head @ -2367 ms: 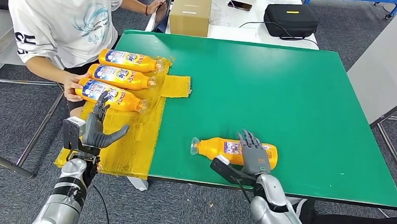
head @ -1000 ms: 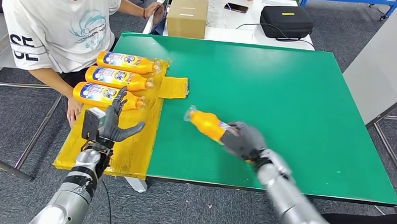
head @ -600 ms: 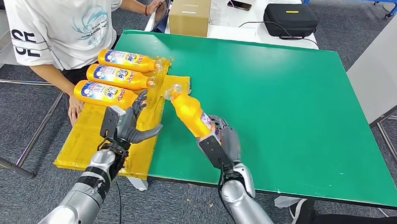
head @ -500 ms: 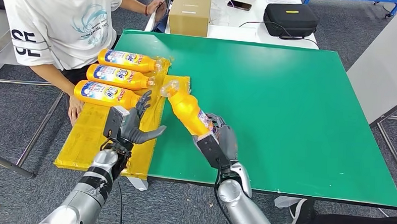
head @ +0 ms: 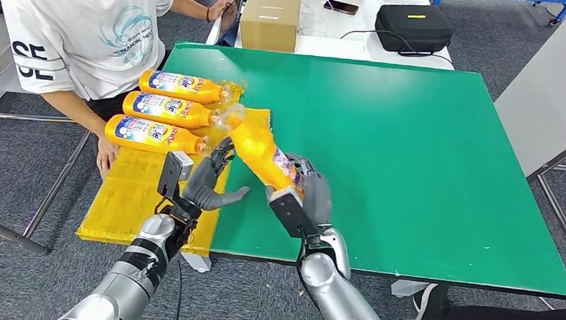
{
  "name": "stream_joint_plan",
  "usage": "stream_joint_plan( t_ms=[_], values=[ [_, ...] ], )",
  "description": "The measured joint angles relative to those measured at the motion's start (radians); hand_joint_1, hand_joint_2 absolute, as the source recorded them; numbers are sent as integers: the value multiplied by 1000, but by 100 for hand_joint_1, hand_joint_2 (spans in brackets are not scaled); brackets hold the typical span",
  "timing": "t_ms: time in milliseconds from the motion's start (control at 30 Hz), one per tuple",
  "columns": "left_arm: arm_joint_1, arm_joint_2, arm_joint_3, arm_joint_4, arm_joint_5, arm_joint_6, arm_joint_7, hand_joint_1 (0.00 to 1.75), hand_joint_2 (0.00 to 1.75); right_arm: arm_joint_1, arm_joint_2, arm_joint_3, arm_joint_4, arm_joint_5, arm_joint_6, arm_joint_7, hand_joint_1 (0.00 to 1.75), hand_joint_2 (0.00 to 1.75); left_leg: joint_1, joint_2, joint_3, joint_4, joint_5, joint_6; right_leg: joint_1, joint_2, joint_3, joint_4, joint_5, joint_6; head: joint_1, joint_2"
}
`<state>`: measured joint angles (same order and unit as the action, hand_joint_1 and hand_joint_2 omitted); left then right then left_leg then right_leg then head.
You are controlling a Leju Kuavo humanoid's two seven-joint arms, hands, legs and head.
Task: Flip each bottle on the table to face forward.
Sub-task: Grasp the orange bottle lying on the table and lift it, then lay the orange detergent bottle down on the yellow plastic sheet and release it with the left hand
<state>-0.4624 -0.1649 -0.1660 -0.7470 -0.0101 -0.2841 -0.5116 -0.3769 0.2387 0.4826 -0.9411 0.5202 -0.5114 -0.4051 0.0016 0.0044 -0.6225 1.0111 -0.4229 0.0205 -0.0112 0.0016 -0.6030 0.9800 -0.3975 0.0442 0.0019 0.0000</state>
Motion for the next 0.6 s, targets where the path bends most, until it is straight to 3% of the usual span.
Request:
stream_joint_plan(
  t_ms=[267, 600],
  values=[
    [0, -11, -50, -26, 86, -77, 22, 0, 175, -71, 48, 93, 110, 82, 33, 2, 175, 175, 0, 0, 0, 0, 0, 0, 0, 0, 0, 0, 0, 0, 0, 0],
    [38, 3, -53, -63, 139, -93, 29, 0, 175, -114, 59, 171, 178, 91, 59, 12, 175, 175, 0, 0, -1, 0, 0, 0, 0, 0, -1, 0, 0, 0, 0, 0]
  ],
)
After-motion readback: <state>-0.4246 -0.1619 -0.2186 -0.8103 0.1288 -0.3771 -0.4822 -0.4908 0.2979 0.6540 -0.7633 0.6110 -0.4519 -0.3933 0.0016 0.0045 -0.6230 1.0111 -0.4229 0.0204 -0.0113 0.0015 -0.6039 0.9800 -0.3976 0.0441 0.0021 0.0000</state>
